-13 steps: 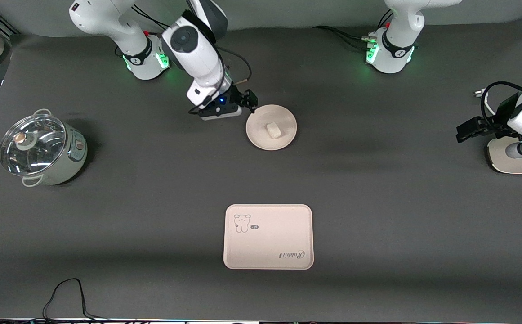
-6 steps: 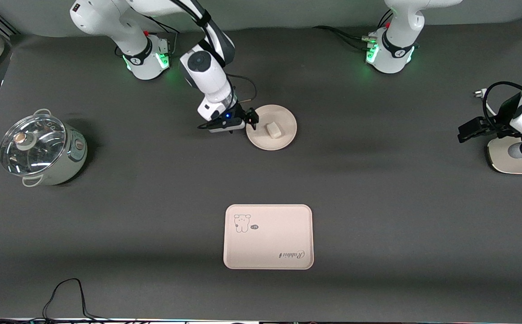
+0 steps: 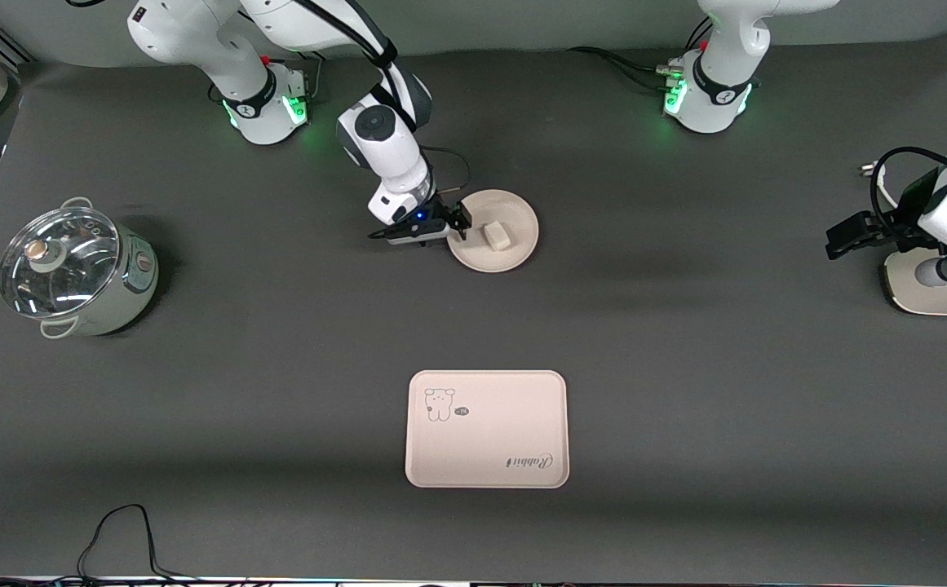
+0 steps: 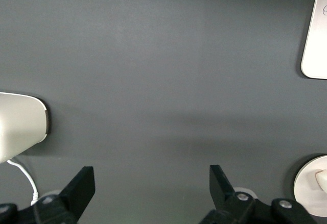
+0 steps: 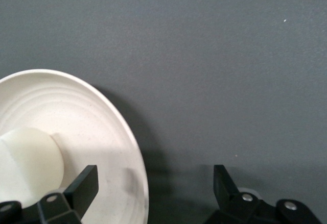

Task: Place bun in plate and plate on tray
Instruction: 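Close the right gripper on the plate rim and lift it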

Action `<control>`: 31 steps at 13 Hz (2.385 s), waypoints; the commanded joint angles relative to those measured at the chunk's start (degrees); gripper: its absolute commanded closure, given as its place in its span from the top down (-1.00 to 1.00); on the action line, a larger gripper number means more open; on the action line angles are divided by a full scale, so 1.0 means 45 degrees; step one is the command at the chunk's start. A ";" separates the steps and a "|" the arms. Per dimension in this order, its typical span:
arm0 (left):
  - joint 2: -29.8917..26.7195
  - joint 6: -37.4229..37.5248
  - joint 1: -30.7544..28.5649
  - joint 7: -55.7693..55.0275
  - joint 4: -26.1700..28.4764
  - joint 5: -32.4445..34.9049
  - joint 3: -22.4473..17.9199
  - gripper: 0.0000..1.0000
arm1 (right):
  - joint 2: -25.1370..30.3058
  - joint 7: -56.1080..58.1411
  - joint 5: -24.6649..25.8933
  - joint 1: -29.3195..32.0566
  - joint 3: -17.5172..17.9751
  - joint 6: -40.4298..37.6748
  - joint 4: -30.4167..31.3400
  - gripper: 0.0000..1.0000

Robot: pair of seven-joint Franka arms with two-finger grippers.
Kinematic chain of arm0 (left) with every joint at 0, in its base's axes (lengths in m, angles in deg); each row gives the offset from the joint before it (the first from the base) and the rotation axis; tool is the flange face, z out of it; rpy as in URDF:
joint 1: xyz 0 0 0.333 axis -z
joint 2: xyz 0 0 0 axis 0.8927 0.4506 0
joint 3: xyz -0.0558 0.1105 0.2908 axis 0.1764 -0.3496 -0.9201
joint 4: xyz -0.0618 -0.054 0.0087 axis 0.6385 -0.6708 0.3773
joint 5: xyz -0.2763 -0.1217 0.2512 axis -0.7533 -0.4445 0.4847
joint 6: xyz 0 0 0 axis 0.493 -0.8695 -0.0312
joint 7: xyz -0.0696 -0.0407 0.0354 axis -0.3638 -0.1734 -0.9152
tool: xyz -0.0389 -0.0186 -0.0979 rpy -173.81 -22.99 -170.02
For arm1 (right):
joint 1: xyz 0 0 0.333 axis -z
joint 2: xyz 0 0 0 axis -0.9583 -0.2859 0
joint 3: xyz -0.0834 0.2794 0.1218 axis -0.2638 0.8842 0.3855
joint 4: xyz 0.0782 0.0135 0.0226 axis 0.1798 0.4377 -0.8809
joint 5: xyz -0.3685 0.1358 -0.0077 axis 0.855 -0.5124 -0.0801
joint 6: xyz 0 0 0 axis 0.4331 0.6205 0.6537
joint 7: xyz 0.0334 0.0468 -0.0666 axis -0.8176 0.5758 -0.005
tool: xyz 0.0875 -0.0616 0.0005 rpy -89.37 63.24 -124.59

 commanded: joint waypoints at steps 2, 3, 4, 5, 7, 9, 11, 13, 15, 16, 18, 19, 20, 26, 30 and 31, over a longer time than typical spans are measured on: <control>-0.0095 -0.0118 0.0058 0.0140 -0.0036 0.0026 -0.0187 1.00 | -0.0061 0.0003 -0.0367 -0.0139 0.0126 0.0123 -0.0115 1.00; -0.0075 -0.0059 0.0077 0.0121 -0.0075 0.0026 -0.0187 1.00 | -0.0042 -0.0074 -0.0367 -0.0139 0.0145 0.0084 -0.0134 0.93; -0.0075 -0.0039 0.0097 0.0063 -0.0114 0.0084 -0.0187 1.00 | -0.0022 -0.0075 -0.0367 -0.0139 0.0184 0.0065 -0.0134 0.72; -0.0017 -0.0078 0.0058 0.0043 -0.0114 0.0085 -0.0206 1.00 | -0.0022 -0.0075 -0.0367 -0.0139 0.0185 0.0045 -0.0134 0.43; -0.0017 -0.0117 0.0039 0.0140 -0.0153 0.0065 -0.0226 1.00 | 0.0017 -0.0075 -0.0367 -0.0139 0.0185 0.0025 -0.0134 -0.04; -0.0036 -0.0098 0.0058 0.0121 -0.0192 0.0065 -0.0206 1.00 | 0.0056 -0.0075 -0.0367 -0.0119 0.0185 0.0006 -0.0134 -0.51; -0.0017 -0.0117 0.0058 0.0140 -0.0212 0.0065 -0.0206 1.00 | 0.0075 -0.0075 -0.0367 -0.0119 0.0185 0.0006 -0.0134 -0.70; -0.0036 -0.0117 0.0097 0.0121 -0.0251 0.0065 -0.0187 1.00 | 0.0076 -0.0056 -0.0367 -0.0119 0.0185 0.0006 -0.0134 -0.84; -0.0017 -0.0136 0.0097 0.0140 -0.0368 0.0065 -0.0206 1.00 | 0.0095 -0.0056 -0.0367 -0.0119 0.0185 0.0006 -0.0134 -1.00; -0.0017 -0.0156 0.0116 0.0159 -0.0368 0.0065 -0.0187 1.00 | 0.0095 -0.0056 -0.0367 -0.0119 0.0185 0.0006 -0.0134 -1.00; -0.0036 -0.0040 0.0155 0.0140 -0.0504 0.0065 -0.0168 1.00 | 0.0172 -0.0036 -0.0367 -0.0119 0.0185 0.0006 -0.0134 -1.00; -0.0017 -0.0039 0.0156 0.0063 -0.0524 0.0065 -0.0167 1.00 | 0.0347 0.0003 -0.0367 -0.0100 0.0185 -0.0014 -0.0134 -1.00; -0.0036 -0.0020 0.0175 0.0062 -0.0524 0.0065 -0.0148 1.00 | 0.0542 0.0061 -0.0367 -0.0081 0.0185 -0.0033 -0.0134 -1.00; -0.0017 -0.0039 0.0195 0.0043 -0.0661 0.0065 -0.0148 1.00 | 0.3839 0.0901 -0.0367 0.0855 0.0087 -0.3737 -0.0153 -1.00; 0.0022 -0.0039 0.0156 0.0082 -0.0661 0.0065 -0.0148 1.00 | 0.5853 0.0921 -0.0988 0.0994 0.0009 -0.5500 -0.0251 -1.00; 0.0003 -0.0058 0.0175 0.0043 -0.0661 0.0065 -0.0148 1.00 | 0.6108 0.1153 -0.1282 0.0994 0.0009 -0.5618 -0.0271 -1.00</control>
